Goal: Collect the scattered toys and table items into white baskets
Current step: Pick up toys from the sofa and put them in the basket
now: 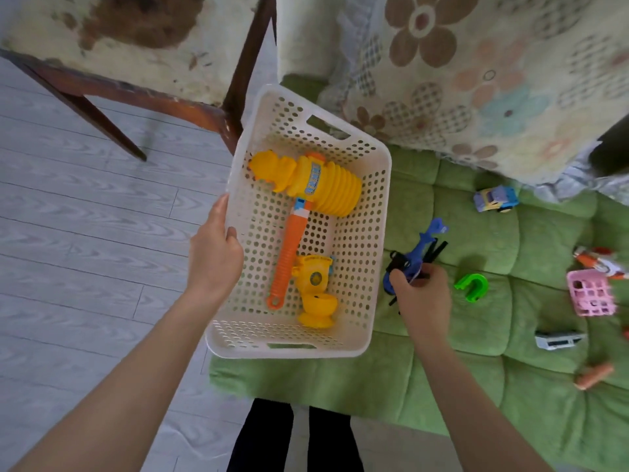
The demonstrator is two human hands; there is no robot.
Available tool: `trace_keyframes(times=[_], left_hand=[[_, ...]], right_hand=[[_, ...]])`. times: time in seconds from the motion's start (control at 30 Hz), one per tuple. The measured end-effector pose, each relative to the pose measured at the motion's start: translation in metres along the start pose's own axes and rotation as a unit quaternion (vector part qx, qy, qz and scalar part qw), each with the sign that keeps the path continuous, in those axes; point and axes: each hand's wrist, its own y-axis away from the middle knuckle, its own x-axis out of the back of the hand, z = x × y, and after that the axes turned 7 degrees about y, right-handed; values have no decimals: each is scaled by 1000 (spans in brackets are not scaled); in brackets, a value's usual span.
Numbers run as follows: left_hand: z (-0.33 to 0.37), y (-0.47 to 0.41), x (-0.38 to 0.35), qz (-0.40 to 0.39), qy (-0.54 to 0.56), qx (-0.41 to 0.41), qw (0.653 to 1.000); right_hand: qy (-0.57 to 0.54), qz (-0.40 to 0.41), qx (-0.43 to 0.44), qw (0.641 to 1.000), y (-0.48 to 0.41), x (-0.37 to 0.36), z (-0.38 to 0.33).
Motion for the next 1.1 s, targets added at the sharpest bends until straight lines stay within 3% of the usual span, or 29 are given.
trace_keyframes(times=[0.1, 0.27, 0.53, 0.67, 0.77, 0.83, 0.9, 0.97, 1.03, 1.1], left_hand=[[0, 4, 3, -9, 6, 7, 1000], [-1, 12, 7, -13, 52, -6, 999], [-9, 34, -2, -41, 105, 8, 994], [-9, 43, -10, -52, 100, 14, 994], [-7, 44, -15, -52, 91, 16, 994], [-4, 44, -19, -53, 88, 19, 994], [1, 44, -23, -53, 92, 23, 994], [6, 42, -26, -44, 85, 17, 995], [9, 38, -30, -36, 71, 10, 997], [12, 34, -35, -28, 63, 15, 998]], right_hand=[[-11, -24, 37, 999, 34, -5, -22], [32, -213, 114, 970, 87, -51, -48], [105, -226, 122, 961, 99, -132, -53], [97, -279, 94, 951, 86, -136, -38], [53, -314, 127, 939, 79, -118, -31], [-30, -242, 142, 959, 74, -94, -24], [-142, -91, 109, 980, 59, -63, -11], [-217, 51, 46, 974, 36, -32, 10], [-172, 136, -8, 976, 9, -10, 37], [-65, 129, -70, 987, -19, -3, 71]])
